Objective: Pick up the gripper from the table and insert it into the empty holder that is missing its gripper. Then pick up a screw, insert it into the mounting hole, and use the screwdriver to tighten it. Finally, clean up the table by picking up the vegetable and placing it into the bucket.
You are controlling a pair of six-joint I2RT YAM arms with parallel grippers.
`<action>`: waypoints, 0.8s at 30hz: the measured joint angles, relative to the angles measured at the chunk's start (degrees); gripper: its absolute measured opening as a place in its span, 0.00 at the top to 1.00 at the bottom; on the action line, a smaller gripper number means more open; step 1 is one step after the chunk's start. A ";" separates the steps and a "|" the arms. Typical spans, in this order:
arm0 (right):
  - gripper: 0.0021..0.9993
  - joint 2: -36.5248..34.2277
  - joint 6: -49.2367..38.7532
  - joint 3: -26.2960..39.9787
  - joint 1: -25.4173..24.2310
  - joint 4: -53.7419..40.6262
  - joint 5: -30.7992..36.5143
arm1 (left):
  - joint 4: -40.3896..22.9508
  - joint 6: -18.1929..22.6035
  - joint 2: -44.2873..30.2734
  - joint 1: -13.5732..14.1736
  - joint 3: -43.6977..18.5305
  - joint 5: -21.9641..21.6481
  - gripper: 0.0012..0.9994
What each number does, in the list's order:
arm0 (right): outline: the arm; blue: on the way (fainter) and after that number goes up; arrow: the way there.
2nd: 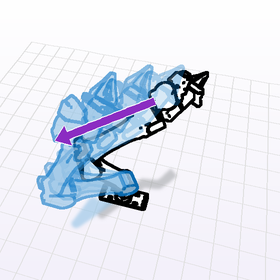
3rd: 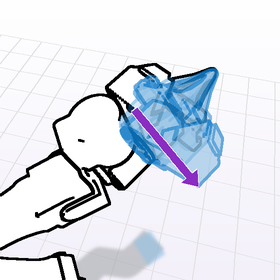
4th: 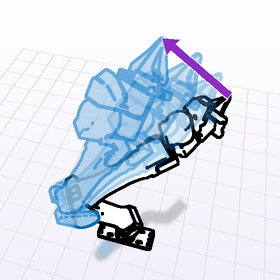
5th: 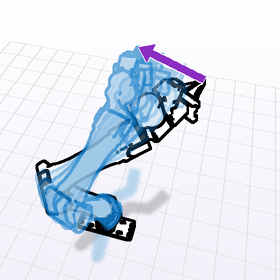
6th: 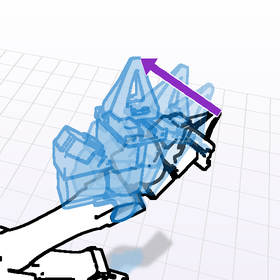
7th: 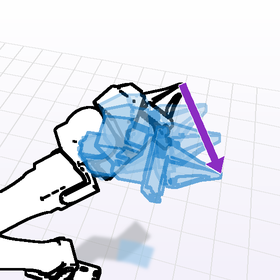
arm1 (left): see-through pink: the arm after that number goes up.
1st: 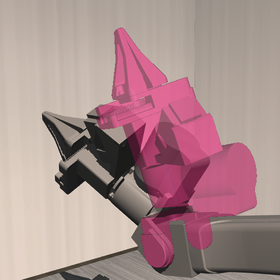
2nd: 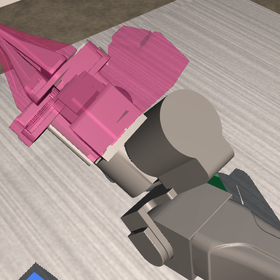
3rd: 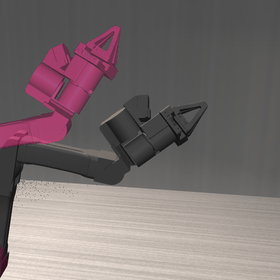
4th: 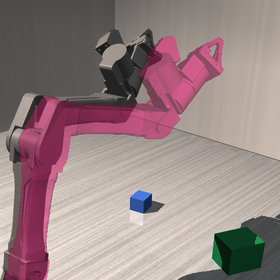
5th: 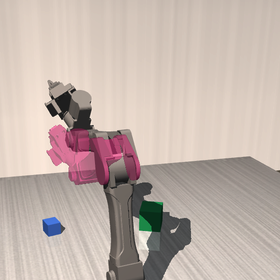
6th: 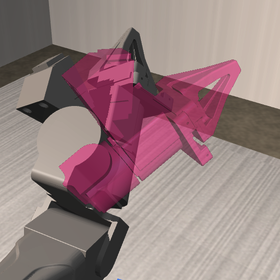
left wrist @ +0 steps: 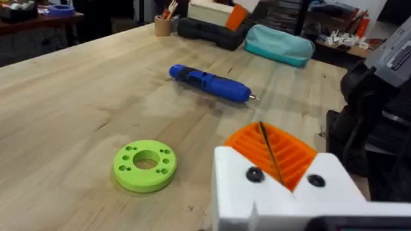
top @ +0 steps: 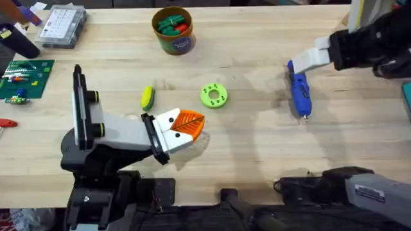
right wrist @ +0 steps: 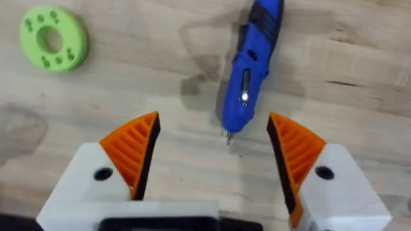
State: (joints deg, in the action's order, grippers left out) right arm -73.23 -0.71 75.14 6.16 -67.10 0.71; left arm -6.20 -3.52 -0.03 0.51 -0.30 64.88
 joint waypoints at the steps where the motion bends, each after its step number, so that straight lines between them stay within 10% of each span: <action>1: 0.01 -0.39 0.25 -0.62 -0.81 0.99 0.08 | 0.00 -0.01 0.00 0.00 0.00 0.00 1.00; 24: 0.01 -30.98 -5.37 -3.09 -8.26 16.26 -2.73 | 0.00 -0.01 0.00 0.00 0.00 -0.01 1.00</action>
State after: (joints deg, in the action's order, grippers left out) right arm -104.21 -6.08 72.05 -2.10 -50.84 -2.02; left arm -6.20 -3.53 -0.03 0.51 -0.30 64.87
